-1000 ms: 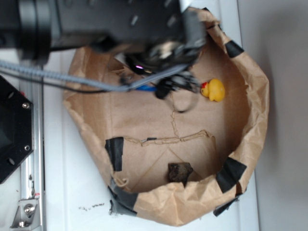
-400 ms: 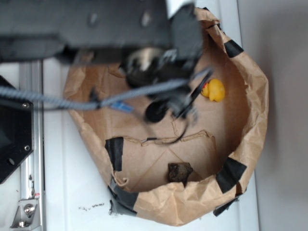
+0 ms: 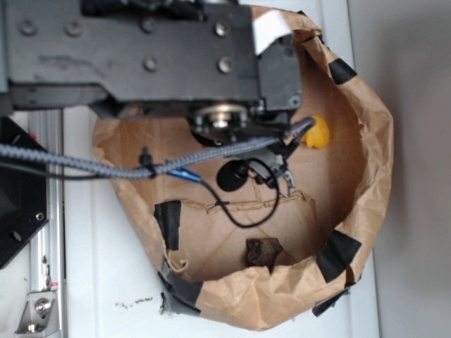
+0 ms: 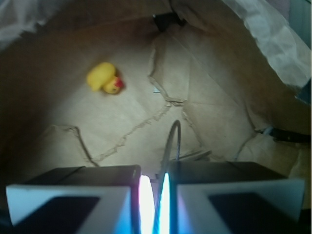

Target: Grab the silver keys.

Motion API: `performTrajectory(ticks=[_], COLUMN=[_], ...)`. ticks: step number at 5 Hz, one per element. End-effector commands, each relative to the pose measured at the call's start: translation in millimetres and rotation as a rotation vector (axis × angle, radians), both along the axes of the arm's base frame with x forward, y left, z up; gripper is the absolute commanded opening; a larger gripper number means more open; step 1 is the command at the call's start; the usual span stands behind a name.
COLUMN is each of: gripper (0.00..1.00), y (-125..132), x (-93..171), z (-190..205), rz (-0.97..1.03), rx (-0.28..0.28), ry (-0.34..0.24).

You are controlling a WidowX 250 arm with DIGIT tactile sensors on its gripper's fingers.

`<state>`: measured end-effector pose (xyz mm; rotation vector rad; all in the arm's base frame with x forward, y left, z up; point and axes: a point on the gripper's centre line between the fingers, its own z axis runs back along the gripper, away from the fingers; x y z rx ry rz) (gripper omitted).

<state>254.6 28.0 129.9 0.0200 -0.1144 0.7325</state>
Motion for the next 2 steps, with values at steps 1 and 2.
performTrajectory(ticks=[1, 2], gripper=[0.00, 0.00], y=[8.4, 9.6], x=[-0.6, -2.4], z=[17.9, 16.5], rz=[-0.002, -0.003], rx=[0.033, 0.035], ry=[-0.083, -0.090])
